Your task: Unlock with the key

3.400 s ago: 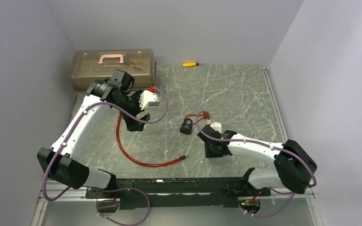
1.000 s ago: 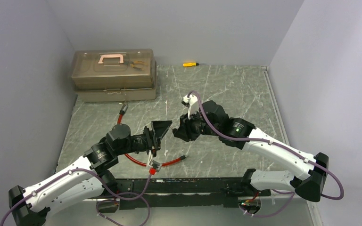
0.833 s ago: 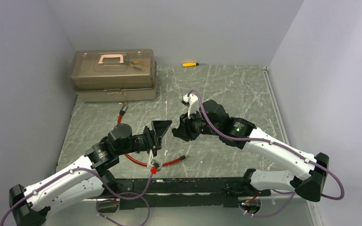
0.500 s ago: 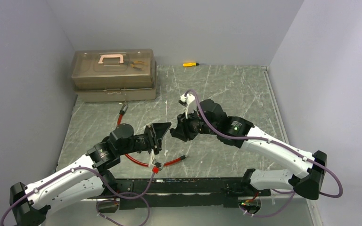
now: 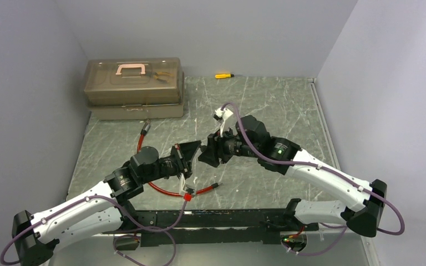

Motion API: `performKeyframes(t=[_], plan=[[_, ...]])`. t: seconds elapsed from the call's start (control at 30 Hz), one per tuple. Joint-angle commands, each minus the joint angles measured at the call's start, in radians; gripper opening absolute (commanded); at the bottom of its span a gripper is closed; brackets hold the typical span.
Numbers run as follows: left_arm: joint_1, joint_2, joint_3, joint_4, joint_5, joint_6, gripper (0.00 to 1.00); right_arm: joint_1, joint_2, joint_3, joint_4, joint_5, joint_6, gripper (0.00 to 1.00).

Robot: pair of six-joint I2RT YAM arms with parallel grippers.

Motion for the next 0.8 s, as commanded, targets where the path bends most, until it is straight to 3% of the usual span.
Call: performKeyframes(t=[0.0,0.2,0.4,0.6,0.77], plan=[[-0.007,-0.018,-0.033,0.196,-0.059,-0.008,0.0,-0.08,-0.083,-0.054,0.115,-0.124,0.079,0.57],[-0.02,-0.036,-0.126,0.381,-0.09,0.062,0.0,-0.297,-0.125,-0.211,0.333,-0.46,0.258,0.58],[-0.03,-0.023,-0.156,0.447,-0.106,0.102,0.0,-0.35,-0.083,-0.263,0.578,-0.688,0.437,0.6],[-0.034,-0.019,-0.16,0.459,-0.108,0.12,0.0,-0.358,-0.061,-0.281,0.689,-0.723,0.501,0.59],[-0.037,-0.016,-0.167,0.471,-0.106,0.138,0.0,-0.36,-0.03,-0.283,0.739,-0.721,0.537,0.53]])
